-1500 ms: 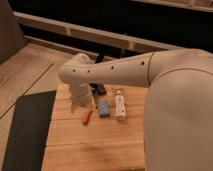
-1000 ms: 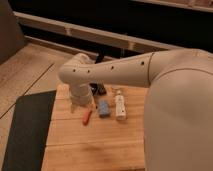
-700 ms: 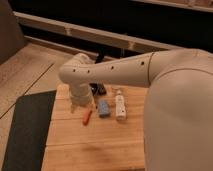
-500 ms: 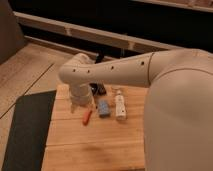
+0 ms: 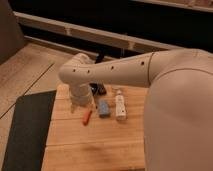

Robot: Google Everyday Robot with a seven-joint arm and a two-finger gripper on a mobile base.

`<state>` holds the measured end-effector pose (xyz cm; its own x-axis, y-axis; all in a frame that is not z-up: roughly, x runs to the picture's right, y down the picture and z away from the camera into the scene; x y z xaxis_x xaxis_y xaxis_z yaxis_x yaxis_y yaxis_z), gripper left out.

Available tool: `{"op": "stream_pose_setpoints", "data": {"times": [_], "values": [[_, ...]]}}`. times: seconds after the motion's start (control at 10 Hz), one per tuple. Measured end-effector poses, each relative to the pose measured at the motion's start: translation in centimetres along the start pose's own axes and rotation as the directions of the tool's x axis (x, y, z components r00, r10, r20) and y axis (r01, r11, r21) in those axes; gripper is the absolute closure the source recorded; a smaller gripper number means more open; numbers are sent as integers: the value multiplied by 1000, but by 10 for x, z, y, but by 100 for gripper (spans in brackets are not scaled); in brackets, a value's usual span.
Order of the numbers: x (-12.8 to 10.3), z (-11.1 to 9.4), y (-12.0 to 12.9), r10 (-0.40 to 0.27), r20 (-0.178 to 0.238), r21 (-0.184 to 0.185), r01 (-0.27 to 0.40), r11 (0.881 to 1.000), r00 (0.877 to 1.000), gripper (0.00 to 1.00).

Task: Place the bottle in the ceramic bowl

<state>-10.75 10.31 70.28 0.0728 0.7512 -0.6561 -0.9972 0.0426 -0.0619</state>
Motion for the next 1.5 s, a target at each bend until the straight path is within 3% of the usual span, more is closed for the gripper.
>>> {"op": "stream_pose_setpoints", "data": {"times": [0.6,0.8,1.0,1.1,1.4,1.5], "values": [[-1,-1,0,1,2,-1,-1,1000,1000,35],[-24,-6,-13,-11,49,1,11,1000,999,35],[-74,-28,-56,-46,170,45,39,998,984,35],[-85,-41,-66,-63,210,49,54,997,976,35],[-98,-76,-111,-32,308,34,22,999,951,35],[-97,-81,-123,-16,321,28,8,1000,947,35]]}}
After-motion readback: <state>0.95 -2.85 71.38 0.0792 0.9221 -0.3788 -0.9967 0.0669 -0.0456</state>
